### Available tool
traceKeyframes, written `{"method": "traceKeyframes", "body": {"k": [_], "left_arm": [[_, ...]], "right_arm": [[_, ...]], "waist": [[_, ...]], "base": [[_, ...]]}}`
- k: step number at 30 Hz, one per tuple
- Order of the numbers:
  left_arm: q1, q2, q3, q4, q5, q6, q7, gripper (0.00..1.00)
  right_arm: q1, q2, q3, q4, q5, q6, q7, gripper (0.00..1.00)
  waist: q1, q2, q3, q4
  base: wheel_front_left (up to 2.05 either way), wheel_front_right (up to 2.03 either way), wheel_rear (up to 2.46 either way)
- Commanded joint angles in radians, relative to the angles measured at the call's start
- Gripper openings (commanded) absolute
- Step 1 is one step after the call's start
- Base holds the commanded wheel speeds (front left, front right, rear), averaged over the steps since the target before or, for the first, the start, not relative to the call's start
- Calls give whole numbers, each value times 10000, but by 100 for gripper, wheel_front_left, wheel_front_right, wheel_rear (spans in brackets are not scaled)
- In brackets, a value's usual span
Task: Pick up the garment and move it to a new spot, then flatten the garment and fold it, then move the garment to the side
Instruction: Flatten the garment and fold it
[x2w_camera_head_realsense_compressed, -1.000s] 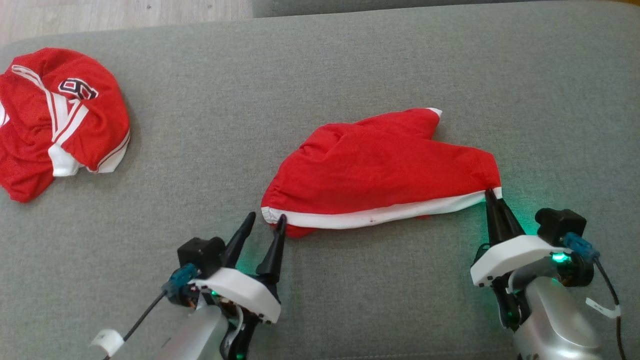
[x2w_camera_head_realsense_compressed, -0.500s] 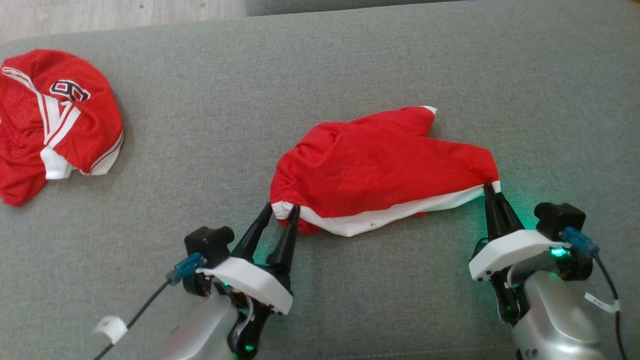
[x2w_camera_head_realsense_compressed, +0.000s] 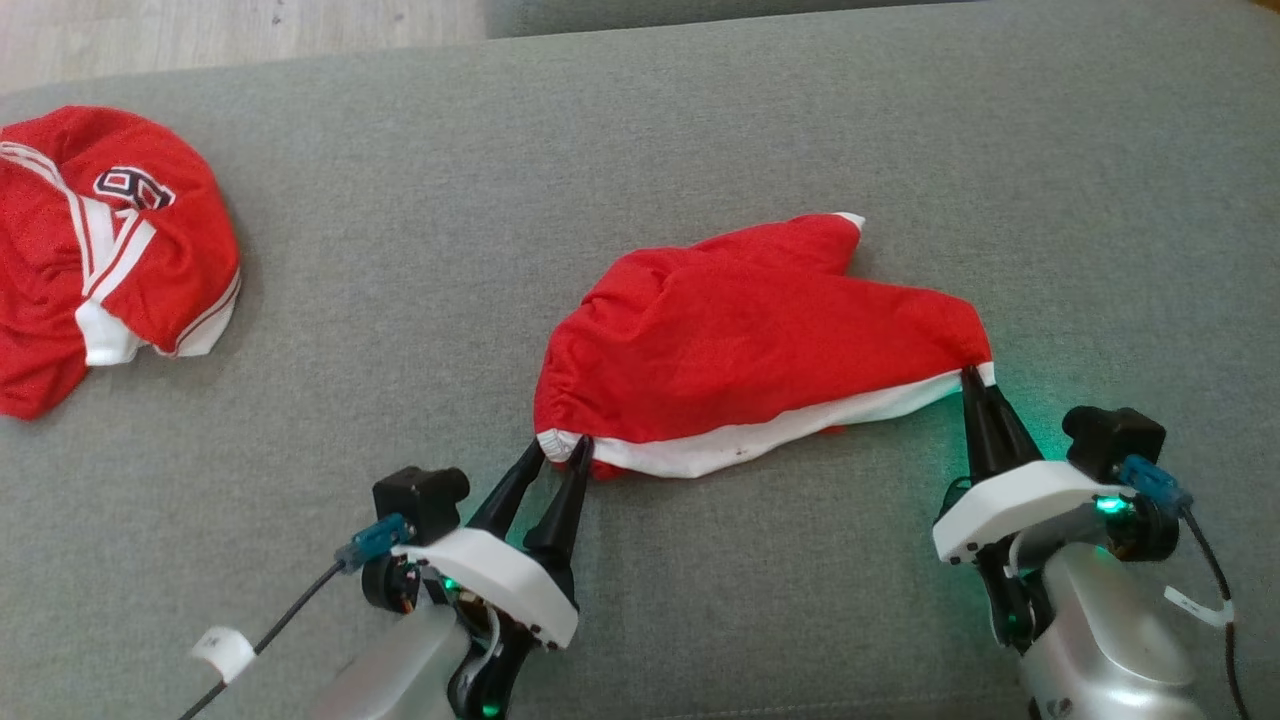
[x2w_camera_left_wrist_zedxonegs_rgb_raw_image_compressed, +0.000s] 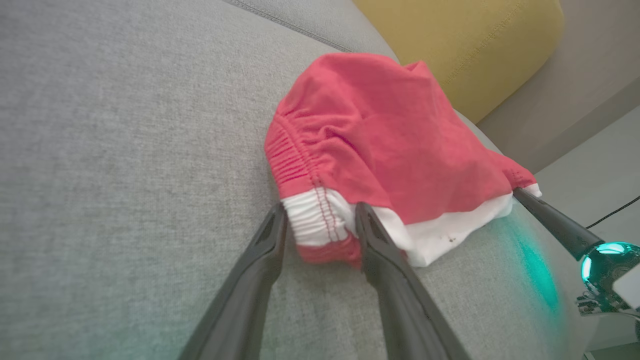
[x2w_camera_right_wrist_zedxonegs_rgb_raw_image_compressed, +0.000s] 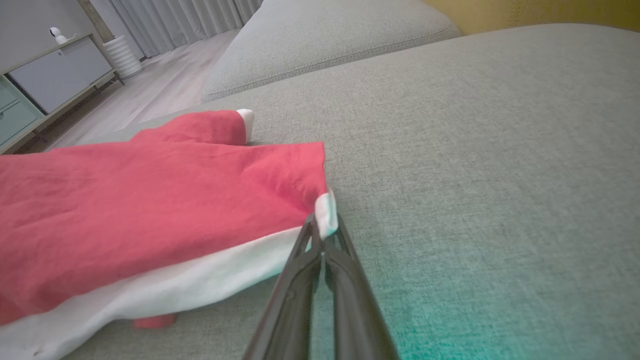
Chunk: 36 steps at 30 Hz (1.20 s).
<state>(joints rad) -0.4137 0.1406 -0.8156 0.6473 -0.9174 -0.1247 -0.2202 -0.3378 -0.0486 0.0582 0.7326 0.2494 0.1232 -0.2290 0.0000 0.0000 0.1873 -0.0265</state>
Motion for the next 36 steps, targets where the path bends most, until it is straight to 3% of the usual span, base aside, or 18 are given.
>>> {"method": "traceKeyframes", "body": {"k": [1,4,7,8,9,10,18,27,36], "left_arm": [[-432,82,160,-113,-115,-59,-57,70],[-527,88,151,-77,-270,-59,-158,62],[-577,148,144,-117,-333,-59,-252,45],[-577,165,136,-147,-352,-59,-276,34],[-574,186,124,-190,-364,-59,-298,9],[-567,215,114,-235,-364,-59,-318,0],[-433,579,809,-1213,188,-59,-409,0],[-184,1408,1823,-3832,1377,52,-413,0],[-988,3142,2553,-8029,1960,722,727,0]], "right_arm": [[-304,-16,265,-194,73,75,-123,0],[-310,-16,290,-182,103,75,-137,0],[-293,-16,275,-164,105,75,-152,0],[-287,-16,271,-154,106,75,-157,0],[-283,-16,268,-145,111,75,-162,0],[-279,-16,264,-142,118,75,-167,0],[-299,-16,109,-865,237,75,-270,0],[125,-16,7,-3333,698,75,-165,0],[1029,-16,-242,-7885,873,75,1314,0]], "waist": [[0,0,0,-32],[0,0,-7,-81],[0,0,-22,-94],[0,0,-29,-92],[0,0,-37,-89],[0,0,-44,-86],[0,0,-276,-15],[0,0,-1059,28],[0,0,-1991,-146]], "base": [[0,0,0],[0,0,0],[0,0,0],[0,0,0],[0,0,0],[0,0,0],[0,0,0],[0,0,0],[0,0,0]]}}
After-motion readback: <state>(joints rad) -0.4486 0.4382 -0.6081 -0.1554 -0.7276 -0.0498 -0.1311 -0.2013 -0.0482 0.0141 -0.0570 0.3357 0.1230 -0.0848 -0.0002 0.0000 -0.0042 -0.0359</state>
